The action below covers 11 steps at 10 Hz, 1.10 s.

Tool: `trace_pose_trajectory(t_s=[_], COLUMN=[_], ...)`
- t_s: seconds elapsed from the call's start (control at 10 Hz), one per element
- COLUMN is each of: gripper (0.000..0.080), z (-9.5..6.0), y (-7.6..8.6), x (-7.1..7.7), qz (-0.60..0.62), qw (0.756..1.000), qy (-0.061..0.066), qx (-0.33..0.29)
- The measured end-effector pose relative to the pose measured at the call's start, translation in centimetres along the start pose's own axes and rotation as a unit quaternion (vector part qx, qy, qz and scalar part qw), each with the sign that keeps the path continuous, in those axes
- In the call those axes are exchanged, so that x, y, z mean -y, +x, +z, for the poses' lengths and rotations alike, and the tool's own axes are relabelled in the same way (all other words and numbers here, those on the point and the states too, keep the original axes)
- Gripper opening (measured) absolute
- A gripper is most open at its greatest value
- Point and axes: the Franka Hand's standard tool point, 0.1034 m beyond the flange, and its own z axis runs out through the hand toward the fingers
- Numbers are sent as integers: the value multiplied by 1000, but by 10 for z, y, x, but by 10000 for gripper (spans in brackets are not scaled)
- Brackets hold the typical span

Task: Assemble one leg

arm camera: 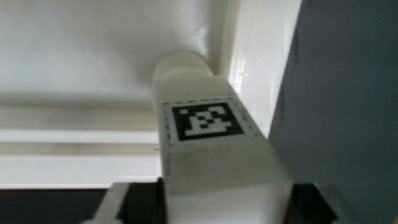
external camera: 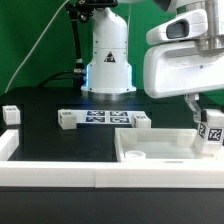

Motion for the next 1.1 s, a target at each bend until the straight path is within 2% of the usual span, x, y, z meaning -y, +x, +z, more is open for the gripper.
trace_pose_trajectory(t_s=[0.2,0.4,0.7,0.9,1.0,1.1], gripper=[304,304,304,304,304,304], z=[-1,0,-1,0,1,1], y=[0,-2,-5,-6,-7,-7], x=[-3,-6,-9,-7,-3,-2], qz=[104,218,368,459,530,562], qw=[995,976,929,887,847,826], qy=[4,8,14,24,29,31], qx=[-5,-18,-33,-37,-34,-32])
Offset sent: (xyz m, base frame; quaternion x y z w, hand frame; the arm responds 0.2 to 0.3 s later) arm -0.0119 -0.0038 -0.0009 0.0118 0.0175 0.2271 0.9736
